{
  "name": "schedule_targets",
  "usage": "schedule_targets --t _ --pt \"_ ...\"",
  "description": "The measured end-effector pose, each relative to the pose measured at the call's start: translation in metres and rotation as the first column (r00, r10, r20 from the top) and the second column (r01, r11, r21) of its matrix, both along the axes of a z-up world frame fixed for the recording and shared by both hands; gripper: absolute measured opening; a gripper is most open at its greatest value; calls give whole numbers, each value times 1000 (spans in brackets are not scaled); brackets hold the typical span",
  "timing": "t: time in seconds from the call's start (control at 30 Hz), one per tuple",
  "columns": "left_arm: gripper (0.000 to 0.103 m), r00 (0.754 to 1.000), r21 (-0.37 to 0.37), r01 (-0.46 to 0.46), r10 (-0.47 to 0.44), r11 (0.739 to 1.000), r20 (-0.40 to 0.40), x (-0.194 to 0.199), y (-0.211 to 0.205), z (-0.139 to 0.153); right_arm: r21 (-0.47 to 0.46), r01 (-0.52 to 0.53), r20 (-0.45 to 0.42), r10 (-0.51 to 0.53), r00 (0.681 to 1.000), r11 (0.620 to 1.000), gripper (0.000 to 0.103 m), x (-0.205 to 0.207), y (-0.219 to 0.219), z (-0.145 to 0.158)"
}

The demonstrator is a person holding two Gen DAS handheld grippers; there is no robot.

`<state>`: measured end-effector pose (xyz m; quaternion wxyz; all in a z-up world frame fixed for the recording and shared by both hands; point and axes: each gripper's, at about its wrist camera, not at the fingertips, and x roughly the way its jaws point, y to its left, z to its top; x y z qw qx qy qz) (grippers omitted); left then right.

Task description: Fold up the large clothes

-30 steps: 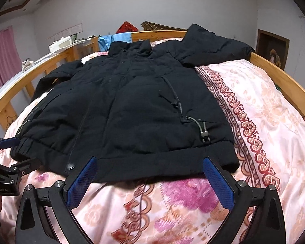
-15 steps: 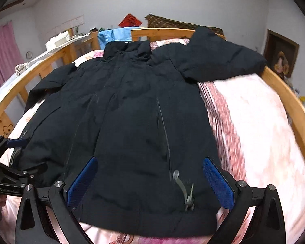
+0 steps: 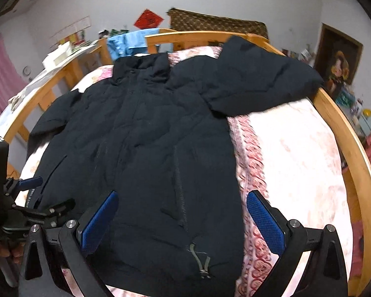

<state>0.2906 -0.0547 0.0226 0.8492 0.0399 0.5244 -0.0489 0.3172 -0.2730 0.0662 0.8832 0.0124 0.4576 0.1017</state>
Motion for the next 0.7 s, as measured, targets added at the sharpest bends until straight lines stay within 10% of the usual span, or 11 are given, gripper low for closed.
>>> schedule_targets --t 0.4,0.7 --pt "101 989 -1 123 -123 992 79 99 -53 -36 51 102 122 -108 987 993 103 93 -53 -65" --pt "101 973 -1 150 -147 989 176 193 -103 -38 123 301 208 -321 924 946 103 158 -106 -56"
